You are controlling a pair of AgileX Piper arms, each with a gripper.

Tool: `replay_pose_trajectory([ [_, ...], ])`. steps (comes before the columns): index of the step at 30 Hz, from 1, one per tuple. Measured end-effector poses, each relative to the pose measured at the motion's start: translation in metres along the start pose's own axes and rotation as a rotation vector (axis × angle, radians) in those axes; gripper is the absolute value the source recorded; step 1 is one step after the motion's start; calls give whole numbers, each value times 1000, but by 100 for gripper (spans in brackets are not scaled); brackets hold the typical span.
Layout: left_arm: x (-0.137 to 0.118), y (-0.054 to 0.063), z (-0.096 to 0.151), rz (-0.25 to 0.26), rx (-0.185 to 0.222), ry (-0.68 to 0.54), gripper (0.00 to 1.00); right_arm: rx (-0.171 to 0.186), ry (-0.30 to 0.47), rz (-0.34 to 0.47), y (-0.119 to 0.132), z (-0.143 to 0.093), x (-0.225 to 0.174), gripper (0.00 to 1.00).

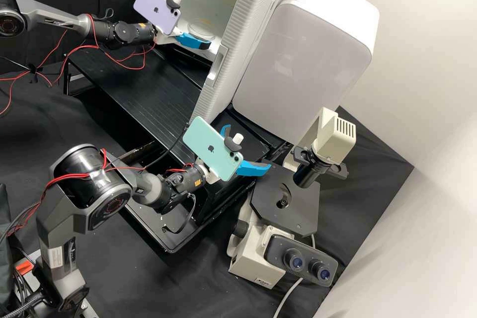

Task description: Take the petri dish out of the incubator

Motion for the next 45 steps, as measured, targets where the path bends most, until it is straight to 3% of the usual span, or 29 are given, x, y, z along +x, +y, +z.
replay_pose_trajectory([
  [3,0,-3,2,-8,38,-1,100,0,0,0,0,0,0,100],
  [11,4,-8,2,-22,94,14,100,0,0,0,0,0,0,100],
  [16,5,-9,2,-23,95,14,100,0,0,0,0,0,0,100],
  [26,3,-6,0,-14,15,-5,100,0,0,0,0,0,0,100],
  [34,-4,9,-5,0,-93,-15,100,0,0,0,0,0,0,100],
  [45,-3,17,-4,-14,-72,13,100,0,0,0,0,0,0,100],
])
